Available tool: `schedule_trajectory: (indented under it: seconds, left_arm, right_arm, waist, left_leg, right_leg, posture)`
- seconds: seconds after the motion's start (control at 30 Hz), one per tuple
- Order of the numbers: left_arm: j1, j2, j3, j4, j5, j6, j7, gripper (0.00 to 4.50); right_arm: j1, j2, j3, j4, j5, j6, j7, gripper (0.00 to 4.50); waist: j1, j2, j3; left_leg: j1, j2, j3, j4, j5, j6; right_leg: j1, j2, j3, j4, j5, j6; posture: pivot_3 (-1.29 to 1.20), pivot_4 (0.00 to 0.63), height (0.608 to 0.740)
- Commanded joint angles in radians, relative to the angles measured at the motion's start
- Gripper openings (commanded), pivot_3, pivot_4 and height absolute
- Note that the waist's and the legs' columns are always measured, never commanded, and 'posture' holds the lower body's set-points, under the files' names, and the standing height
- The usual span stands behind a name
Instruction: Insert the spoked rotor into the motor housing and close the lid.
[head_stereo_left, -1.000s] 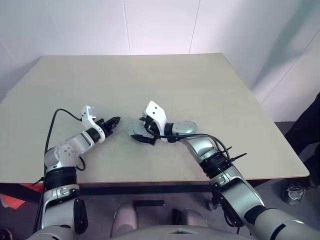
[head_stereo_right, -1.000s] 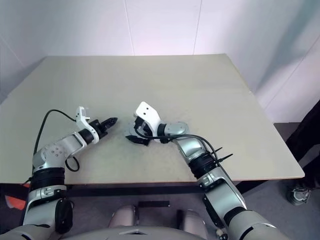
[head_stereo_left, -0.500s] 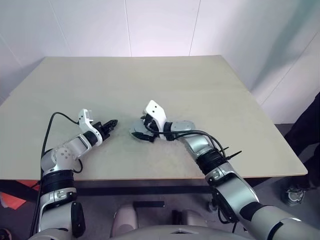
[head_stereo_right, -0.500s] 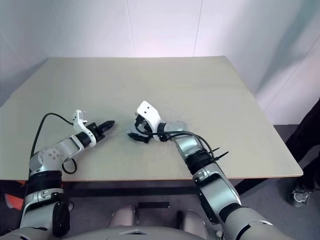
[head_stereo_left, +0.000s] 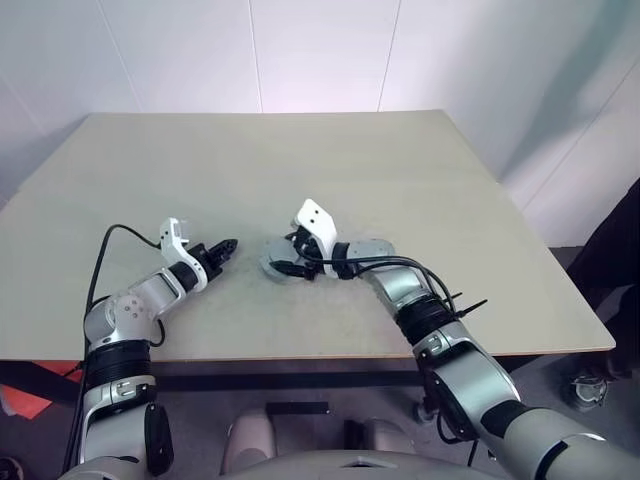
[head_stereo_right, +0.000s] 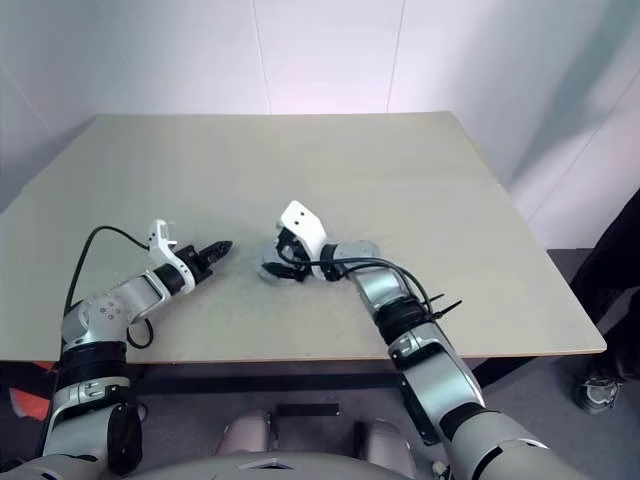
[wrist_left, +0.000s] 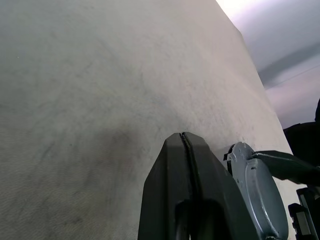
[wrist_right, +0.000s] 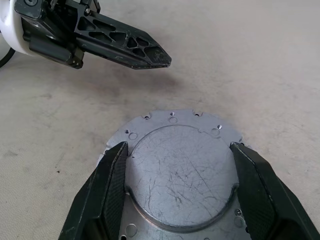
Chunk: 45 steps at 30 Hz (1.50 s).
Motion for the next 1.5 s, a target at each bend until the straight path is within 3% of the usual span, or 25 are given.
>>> schedule_trajectory:
  seconds: [0.03, 0.87, 1.1, 1.27, 1.5]
  left_arm:
    - [-0.013, 0.013, 0.009, -0.029, -0.007, -0.015, -0.003, 0.0]
    - [-0.008, -0.004, -0.001, -0.049, -0.018, -0.004, 0.003, 0.0]
    - [-0.024, -0.072, 0.038, -0.19, -0.195, 0.089, 0.005, 0.0]
    - [0.032, -0.086, -0.019, -0.236, -0.201, 0.114, 0.012, 0.0]
    - [0.077, -0.057, -0.099, -0.165, -0.111, 0.159, 0.067, 0.0]
  right_arm:
    - [-0.022, 0.0, -0.025, -0.002, 0.006, -0.011, 0.0, 3.11]
    - [-0.024, -0.029, 0.0, 0.047, -0.048, -0.011, -0.003, 3.11]
    - [-0.01, -0.031, 0.012, 0.051, -0.056, -0.007, 0.004, 3.11]
    - [-0.014, -0.03, 0.01, 0.051, -0.055, -0.004, 0.001, 3.11]
    - [-0.021, -0.032, -0.001, 0.059, -0.053, 0.0, -0.014, 3.11]
  waist:
    - [0.0, 0.0, 0.0]
    - [0.002, 0.0, 0.0]
    - [0.002, 0.0, 0.0]
    - [0.001, 0.0, 0.0]
    - [0.002, 0.0, 0.0]
  left_leg:
    - [0.0, 0.0, 0.0, 0.0, 0.0, 0.0]
    - [0.0, 0.0, 0.0, 0.0, 0.0, 0.0]
    - [0.001, 0.0, 0.0, 0.001, 0.0, 0.0]
    - [0.002, 0.0, 0.0, 0.0, 0.0, 0.0]
    - [0.002, 0.0, 0.0, 0.0, 0.0, 0.0]
  right_leg:
    - [0.0, 0.0, 0.0, 0.0, 0.0, 0.0]
    - [0.001, 0.0, 0.0, 0.0, 0.0, 0.0]
    - [0.002, -0.001, 0.0, 0.0, 0.0, 0.0]
    - [0.002, -0.001, 0.0, 0.0, 0.0, 0.0]
    - [0.002, -0.001, 0.0, 0.0, 0.0, 0.0]
  posture:
    - [0.0, 0.0, 0.74]
    - [0.0, 0.0, 0.74]
    - [0.0, 0.0, 0.74]
    - [0.0, 0.0, 0.74]
    - [0.0, 0.0, 0.74]
